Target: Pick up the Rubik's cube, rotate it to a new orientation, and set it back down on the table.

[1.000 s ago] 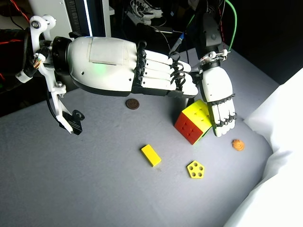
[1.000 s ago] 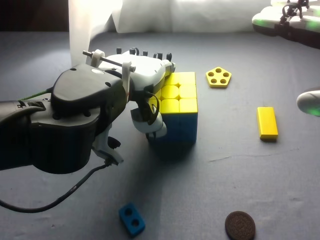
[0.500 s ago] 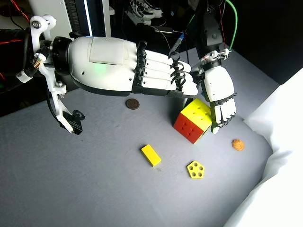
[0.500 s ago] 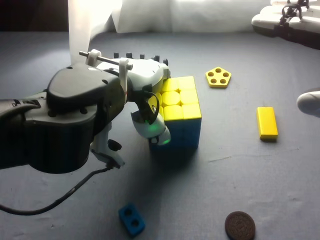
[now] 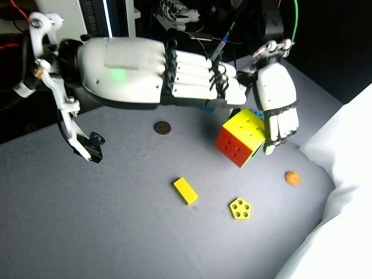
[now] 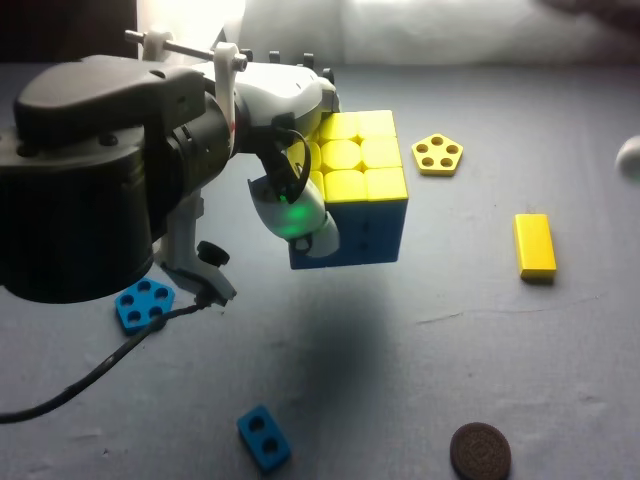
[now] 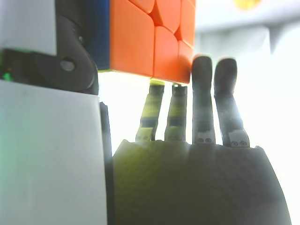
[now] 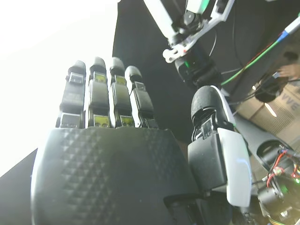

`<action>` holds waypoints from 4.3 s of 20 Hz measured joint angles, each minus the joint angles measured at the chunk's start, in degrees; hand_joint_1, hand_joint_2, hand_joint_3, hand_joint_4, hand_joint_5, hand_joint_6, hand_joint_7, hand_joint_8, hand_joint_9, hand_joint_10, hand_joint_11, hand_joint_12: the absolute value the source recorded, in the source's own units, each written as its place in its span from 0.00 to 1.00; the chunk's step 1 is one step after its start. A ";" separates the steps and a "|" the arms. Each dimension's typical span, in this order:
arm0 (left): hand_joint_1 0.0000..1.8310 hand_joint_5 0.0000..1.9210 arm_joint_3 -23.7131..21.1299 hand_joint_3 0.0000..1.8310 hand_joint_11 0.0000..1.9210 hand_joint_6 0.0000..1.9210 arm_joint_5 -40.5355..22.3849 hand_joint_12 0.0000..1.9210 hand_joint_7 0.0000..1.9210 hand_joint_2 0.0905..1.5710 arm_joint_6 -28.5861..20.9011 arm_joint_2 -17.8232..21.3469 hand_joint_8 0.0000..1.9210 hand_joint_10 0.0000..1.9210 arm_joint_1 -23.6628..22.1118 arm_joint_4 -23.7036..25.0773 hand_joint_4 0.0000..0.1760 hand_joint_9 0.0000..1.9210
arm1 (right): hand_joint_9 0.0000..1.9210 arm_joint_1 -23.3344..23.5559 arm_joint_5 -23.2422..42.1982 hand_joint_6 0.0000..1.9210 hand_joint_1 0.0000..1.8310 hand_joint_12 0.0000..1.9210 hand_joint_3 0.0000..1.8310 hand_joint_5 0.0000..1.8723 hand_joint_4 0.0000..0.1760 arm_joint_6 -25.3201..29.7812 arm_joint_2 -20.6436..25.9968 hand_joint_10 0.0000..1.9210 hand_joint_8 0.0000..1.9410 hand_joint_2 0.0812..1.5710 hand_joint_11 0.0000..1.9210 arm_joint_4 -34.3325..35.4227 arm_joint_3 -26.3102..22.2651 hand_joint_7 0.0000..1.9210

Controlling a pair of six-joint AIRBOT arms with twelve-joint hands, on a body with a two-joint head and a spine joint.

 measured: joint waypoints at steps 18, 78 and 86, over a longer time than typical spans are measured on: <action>0.55 0.26 -5.11 0.00 0.04 0.88 -3.28 1.00 0.22 0.90 4.39 1.84 0.98 0.97 -7.52 -7.43 0.01 0.08 | 0.10 0.79 -2.54 0.00 0.01 1.00 0.00 0.09 0.00 -0.20 -0.31 1.00 0.71 0.79 0.05 -5.88 0.42 0.15; 0.54 0.23 -5.29 0.00 0.02 0.94 -3.13 1.00 0.23 0.91 4.72 1.84 0.95 0.97 -7.63 -7.43 0.16 0.09 | 0.10 -0.85 -20.90 0.00 0.00 1.00 0.00 0.08 0.00 -12.44 -10.01 1.00 0.83 0.80 0.08 -3.45 -2.97 0.12; 0.53 0.23 -5.29 0.00 0.02 0.94 -3.52 1.00 0.22 0.92 4.79 1.84 0.98 0.97 -7.69 -7.06 0.13 0.09 | 0.11 -1.33 -23.21 0.00 0.00 1.00 0.00 0.09 0.00 -14.03 -11.04 1.00 0.82 0.80 0.10 -2.25 -3.34 0.12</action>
